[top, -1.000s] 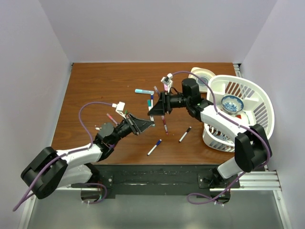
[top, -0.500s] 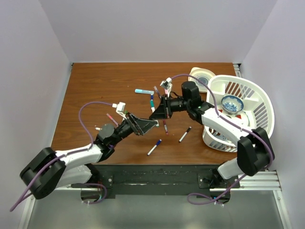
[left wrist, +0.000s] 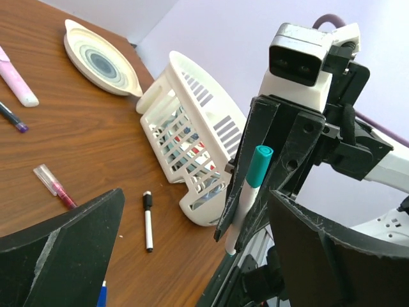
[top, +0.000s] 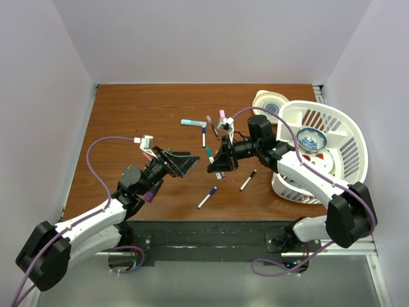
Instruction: Open the pen caps
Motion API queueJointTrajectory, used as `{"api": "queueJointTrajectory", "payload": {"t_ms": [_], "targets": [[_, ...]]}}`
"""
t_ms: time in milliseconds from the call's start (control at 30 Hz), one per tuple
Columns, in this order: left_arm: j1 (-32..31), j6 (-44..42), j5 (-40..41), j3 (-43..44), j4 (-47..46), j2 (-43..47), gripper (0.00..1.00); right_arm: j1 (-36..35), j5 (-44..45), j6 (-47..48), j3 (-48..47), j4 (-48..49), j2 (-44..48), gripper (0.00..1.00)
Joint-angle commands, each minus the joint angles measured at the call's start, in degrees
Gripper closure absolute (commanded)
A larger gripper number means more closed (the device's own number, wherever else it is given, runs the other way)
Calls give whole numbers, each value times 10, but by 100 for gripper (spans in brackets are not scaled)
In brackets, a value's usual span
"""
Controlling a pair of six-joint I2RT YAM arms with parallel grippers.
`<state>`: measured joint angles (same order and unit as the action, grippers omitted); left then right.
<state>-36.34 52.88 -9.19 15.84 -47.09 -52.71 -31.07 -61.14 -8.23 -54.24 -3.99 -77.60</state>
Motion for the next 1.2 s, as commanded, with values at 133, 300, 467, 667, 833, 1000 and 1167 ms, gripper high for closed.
{"api": "queueJointTrajectory", "payload": {"t_ms": [133, 300, 467, 667, 833, 1000, 1167], "targets": [[7, -17, -77, 56, -56, -58, 0, 4, -31, 25, 8, 5, 18, 100], [6, -12, -106, 78, -77, -92, 2, 4, -35, 18, 14, 15, 20, 100], [6, -10, -116, 91, -87, -118, 5, 5, -39, 9, 16, 26, 18, 100], [7, -2, -137, 111, -103, -154, 14, 4, -41, 1, 19, 34, 14, 100], [0, 11, -159, 124, -145, -188, 25, 4, -42, -9, 19, 38, 6, 100], [-5, 10, -159, 132, -152, -198, 39, 5, -42, -15, 22, 52, 2, 100], [-8, 15, -168, 136, -171, -206, 56, 5, -42, -17, 22, 53, -4, 100]]}}
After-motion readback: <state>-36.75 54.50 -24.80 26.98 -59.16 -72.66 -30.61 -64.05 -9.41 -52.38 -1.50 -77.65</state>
